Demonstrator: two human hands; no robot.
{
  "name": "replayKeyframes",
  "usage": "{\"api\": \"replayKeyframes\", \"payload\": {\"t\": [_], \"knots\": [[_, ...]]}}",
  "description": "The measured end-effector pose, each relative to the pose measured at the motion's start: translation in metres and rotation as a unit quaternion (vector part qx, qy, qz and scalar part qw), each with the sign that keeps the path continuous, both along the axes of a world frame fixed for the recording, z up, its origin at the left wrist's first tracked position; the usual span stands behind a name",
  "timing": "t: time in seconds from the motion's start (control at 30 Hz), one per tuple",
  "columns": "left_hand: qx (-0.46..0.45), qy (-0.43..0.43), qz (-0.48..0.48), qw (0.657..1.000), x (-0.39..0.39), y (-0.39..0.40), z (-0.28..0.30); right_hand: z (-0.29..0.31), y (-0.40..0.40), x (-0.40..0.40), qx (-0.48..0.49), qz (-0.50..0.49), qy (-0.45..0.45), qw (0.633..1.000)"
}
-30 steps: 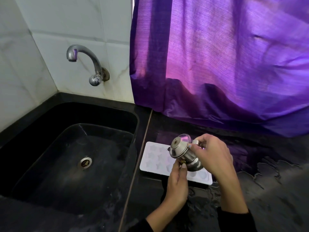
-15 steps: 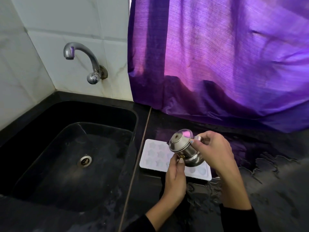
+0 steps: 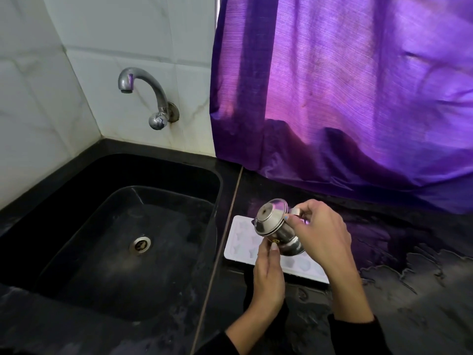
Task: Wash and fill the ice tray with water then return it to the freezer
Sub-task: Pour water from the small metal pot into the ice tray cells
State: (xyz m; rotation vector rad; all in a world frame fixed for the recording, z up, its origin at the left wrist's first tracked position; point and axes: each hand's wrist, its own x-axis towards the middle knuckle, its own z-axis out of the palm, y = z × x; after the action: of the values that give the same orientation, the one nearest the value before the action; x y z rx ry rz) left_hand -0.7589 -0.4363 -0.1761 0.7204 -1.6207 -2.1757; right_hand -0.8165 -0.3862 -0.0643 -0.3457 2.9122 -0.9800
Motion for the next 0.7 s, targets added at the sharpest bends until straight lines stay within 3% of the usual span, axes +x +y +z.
{"api": "replayKeyframes", "payload": {"t": [0.7], "knots": [[0.015,-0.028,-0.009,0.999,-0.0003,-0.0019,0.0041,-0.0093,-0.0052,-0.0015,0.035,0.011,0.038,0.999]]}}
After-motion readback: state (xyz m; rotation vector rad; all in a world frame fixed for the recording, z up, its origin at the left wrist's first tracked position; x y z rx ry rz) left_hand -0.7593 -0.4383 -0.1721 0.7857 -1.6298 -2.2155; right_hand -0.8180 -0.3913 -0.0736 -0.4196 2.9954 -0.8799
